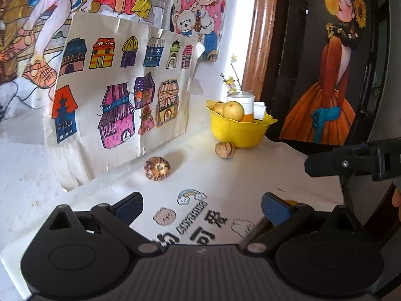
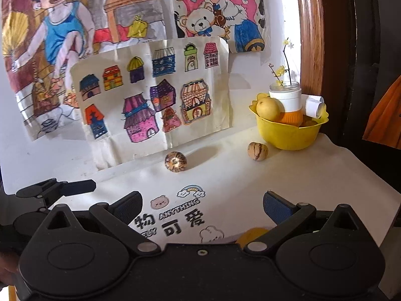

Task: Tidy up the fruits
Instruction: 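Lift both open tools away from the tray toward the mat, then move the left tool to the purple-striped round fruit while the right tool approaches the striped oval fruit, then close the left tool on the striped round fruit while the right tool grasps the striped oval fruit, then carry the round fruit with the left tool while the right tool carries the oval fruit to the tray, then lower the round fruit with the left tool while the right tool lowers the oval fruit into the tray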

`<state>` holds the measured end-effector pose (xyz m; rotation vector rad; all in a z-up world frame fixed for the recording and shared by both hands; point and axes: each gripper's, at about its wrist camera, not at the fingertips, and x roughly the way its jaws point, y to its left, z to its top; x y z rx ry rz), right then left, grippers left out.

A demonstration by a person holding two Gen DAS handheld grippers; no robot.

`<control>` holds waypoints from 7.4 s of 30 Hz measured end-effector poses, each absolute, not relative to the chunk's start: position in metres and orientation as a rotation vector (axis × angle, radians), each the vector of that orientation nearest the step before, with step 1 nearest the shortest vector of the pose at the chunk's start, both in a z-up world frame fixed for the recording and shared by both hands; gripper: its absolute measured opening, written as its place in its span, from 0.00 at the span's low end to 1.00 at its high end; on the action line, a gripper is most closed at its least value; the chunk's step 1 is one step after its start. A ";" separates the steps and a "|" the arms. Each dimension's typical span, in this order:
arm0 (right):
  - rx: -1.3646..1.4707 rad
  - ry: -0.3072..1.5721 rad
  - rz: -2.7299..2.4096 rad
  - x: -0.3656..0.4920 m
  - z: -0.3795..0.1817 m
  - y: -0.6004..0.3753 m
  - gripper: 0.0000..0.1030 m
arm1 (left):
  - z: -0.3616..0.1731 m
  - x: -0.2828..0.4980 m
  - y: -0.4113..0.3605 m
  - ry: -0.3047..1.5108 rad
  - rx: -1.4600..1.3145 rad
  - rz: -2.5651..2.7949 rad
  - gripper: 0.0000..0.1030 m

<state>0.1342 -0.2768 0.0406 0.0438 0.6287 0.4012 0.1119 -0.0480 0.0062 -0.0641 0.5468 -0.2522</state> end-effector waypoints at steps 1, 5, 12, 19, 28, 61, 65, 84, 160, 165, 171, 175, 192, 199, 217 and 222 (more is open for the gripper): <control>0.042 0.632 0.401 0.140 0.039 -0.277 0.99 | 0.005 0.119 -0.047 0.547 -0.066 -0.247 0.99; 0.028 0.648 0.401 0.164 0.033 -0.277 0.99 | 0.001 0.143 -0.045 0.547 -0.076 -0.220 0.99; 0.023 0.679 0.408 0.215 0.019 -0.276 0.99 | -0.013 0.189 -0.046 0.558 -0.072 -0.185 0.99; 0.017 0.720 0.423 0.272 -0.006 -0.272 0.99 | -0.038 0.241 -0.048 0.592 -0.064 -0.140 0.99; 0.014 0.780 0.437 0.335 -0.044 -0.265 0.99 | -0.070 0.298 -0.048 0.629 -0.055 -0.096 0.99; 0.028 0.820 0.335 0.401 -0.082 -0.256 0.99 | -0.102 0.328 -0.053 0.681 -0.031 -0.074 0.55; -0.036 0.801 0.268 0.416 -0.084 -0.251 0.98 | -0.101 0.329 -0.052 0.682 -0.034 -0.078 0.55; -0.048 0.829 0.184 0.443 -0.101 -0.247 0.50 | -0.101 0.331 -0.051 0.683 -0.048 -0.071 0.55; -0.145 0.782 0.545 0.120 -0.006 -0.173 0.48 | -0.033 0.086 0.011 0.648 -0.061 -0.022 0.55; -0.137 0.745 0.532 0.091 0.010 -0.184 0.48 | -0.016 0.062 0.000 0.612 -0.050 -0.055 0.55; -0.115 0.689 0.484 0.064 0.034 -0.207 0.48 | 0.005 0.040 -0.020 0.571 -0.033 -0.112 0.55; -0.103 0.659 0.435 0.052 0.045 -0.230 0.48 | 0.017 0.033 -0.040 0.545 -0.019 -0.165 0.55; -0.013 0.694 0.260 0.046 0.021 -0.316 0.48 | -0.001 0.025 -0.120 0.575 -0.011 -0.390 0.55; 0.012 0.732 0.242 0.062 0.000 -0.327 0.48 | -0.019 0.023 -0.145 0.606 0.013 -0.448 0.55; 0.024 0.808 0.259 0.106 -0.042 -0.327 0.48 | -0.055 0.026 -0.180 0.665 0.059 -0.511 0.55; 0.025 0.840 0.262 0.123 -0.059 -0.327 0.48 | -0.066 0.035 -0.178 0.696 0.060 -0.475 0.55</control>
